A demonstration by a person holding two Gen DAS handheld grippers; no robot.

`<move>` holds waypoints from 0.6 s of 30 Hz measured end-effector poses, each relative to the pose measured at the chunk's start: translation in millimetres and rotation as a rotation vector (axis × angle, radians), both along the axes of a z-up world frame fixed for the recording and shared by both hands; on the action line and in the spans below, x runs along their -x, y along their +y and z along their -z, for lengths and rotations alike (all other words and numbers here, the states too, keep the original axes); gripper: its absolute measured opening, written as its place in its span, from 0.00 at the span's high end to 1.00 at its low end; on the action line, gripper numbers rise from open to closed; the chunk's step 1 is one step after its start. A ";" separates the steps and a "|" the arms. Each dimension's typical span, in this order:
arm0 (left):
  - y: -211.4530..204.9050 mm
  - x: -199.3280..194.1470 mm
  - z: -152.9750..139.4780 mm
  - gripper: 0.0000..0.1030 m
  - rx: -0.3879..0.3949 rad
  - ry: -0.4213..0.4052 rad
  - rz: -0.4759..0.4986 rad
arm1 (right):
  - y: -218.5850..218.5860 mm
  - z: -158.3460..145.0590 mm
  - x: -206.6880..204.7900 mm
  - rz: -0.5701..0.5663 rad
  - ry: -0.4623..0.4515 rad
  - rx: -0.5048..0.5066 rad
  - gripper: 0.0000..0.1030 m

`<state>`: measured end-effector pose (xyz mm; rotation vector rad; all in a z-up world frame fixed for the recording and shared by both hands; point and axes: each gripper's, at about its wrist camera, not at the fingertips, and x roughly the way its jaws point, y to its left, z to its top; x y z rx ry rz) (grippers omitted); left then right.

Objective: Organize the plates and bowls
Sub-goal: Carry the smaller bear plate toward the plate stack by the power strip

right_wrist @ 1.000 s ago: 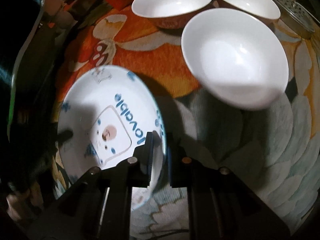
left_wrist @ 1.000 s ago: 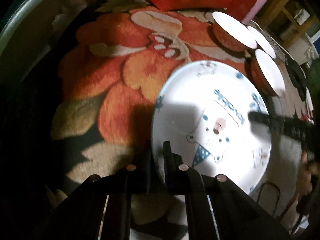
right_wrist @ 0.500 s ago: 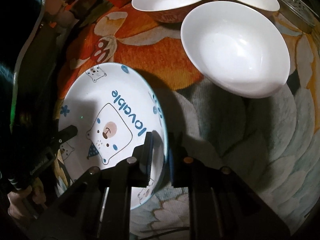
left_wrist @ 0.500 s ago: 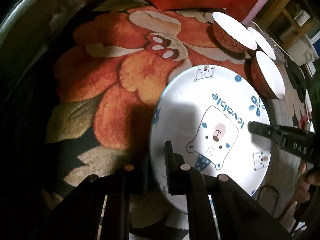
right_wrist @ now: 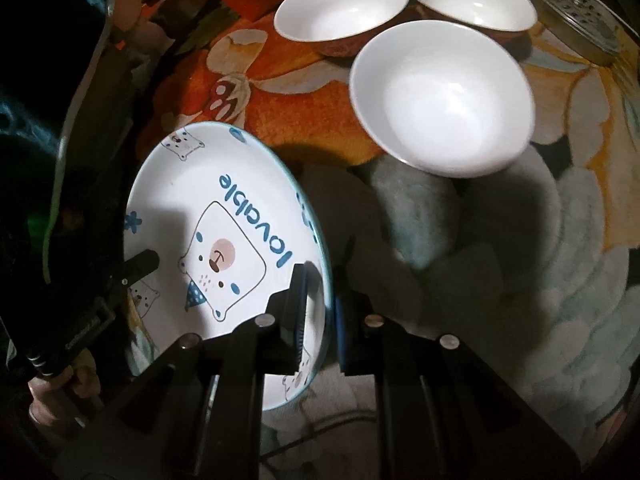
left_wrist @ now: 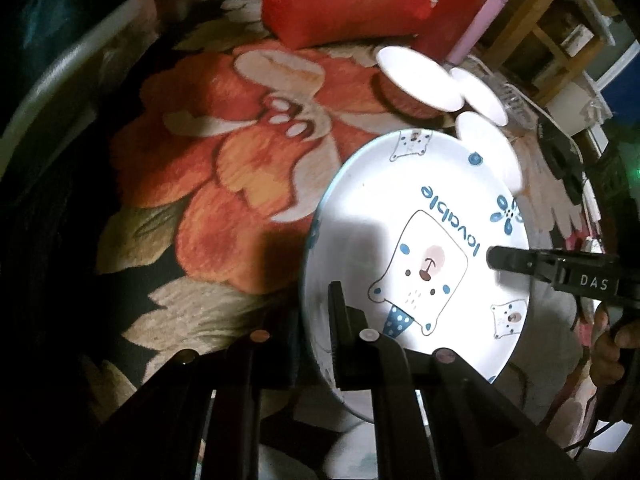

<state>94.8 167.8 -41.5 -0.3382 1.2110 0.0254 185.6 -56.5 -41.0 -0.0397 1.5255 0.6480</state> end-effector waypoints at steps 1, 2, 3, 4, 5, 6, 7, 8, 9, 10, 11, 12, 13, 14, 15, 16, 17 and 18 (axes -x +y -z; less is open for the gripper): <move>-6.0 -3.1 -3.3 0.90 0.001 -0.006 0.008 | -3.9 -3.1 -0.7 0.004 0.006 0.002 0.87; -10.0 -5.1 -6.1 0.90 0.002 -0.010 0.015 | -7.9 -5.9 -1.6 0.009 0.012 0.004 0.87; -15.3 -8.0 -8.9 0.90 0.003 -0.012 0.023 | -12.5 -8.2 -2.7 0.015 0.019 0.007 0.87; -22.0 -11.4 -11.1 0.90 0.003 -0.012 0.033 | -17.6 -10.0 -4.0 0.024 0.027 0.009 0.87; -25.6 -13.3 -12.1 0.90 0.002 -0.013 0.041 | -23.0 -11.8 -5.5 0.035 0.034 0.013 0.87; -30.3 -14.5 -13.6 0.90 0.002 -0.014 0.050 | -27.8 -13.3 -6.8 0.045 0.038 0.016 0.87; -35.2 -16.4 -14.9 0.90 0.002 -0.013 0.060 | -32.8 -14.9 -8.2 0.054 0.039 0.020 0.87; -40.8 -19.0 -15.3 0.90 0.002 -0.011 0.068 | -37.4 -16.2 -9.7 0.061 0.039 0.026 0.87; -44.2 -20.4 -15.9 0.90 0.002 -0.011 0.075 | -41.7 -17.4 -11.7 0.069 0.040 0.030 0.87; -49.3 -22.7 -16.5 0.90 0.003 -0.013 0.085 | -47.6 -18.9 -13.6 0.079 0.041 0.036 0.87; -53.6 -23.7 -18.2 0.90 0.003 -0.015 0.091 | -50.4 -20.1 -15.1 0.083 0.040 0.039 0.87; -58.0 -24.9 -19.4 0.90 0.005 -0.017 0.098 | -54.2 -21.7 -16.1 0.087 0.038 0.043 0.87; -63.8 -26.0 -21.4 0.90 0.006 -0.021 0.108 | -58.3 -23.6 -17.4 0.092 0.036 0.045 0.87; -67.4 -27.4 -22.6 0.90 0.007 -0.023 0.116 | -63.0 -25.7 -18.5 0.099 0.034 0.047 0.87; -72.5 -29.4 -24.2 0.90 0.009 -0.026 0.125 | -67.5 -27.3 -19.2 0.104 0.033 0.047 0.87; -78.4 -31.8 -25.9 0.90 0.011 -0.028 0.135 | -72.8 -28.7 -20.2 0.112 0.033 0.048 0.87; -85.5 -34.3 -27.7 0.90 0.012 -0.031 0.145 | -78.6 -30.2 -21.2 0.121 0.034 0.049 0.87; -89.4 -36.2 -28.4 0.90 0.014 -0.033 0.151 | -83.0 -31.6 -22.1 0.130 0.034 0.050 0.87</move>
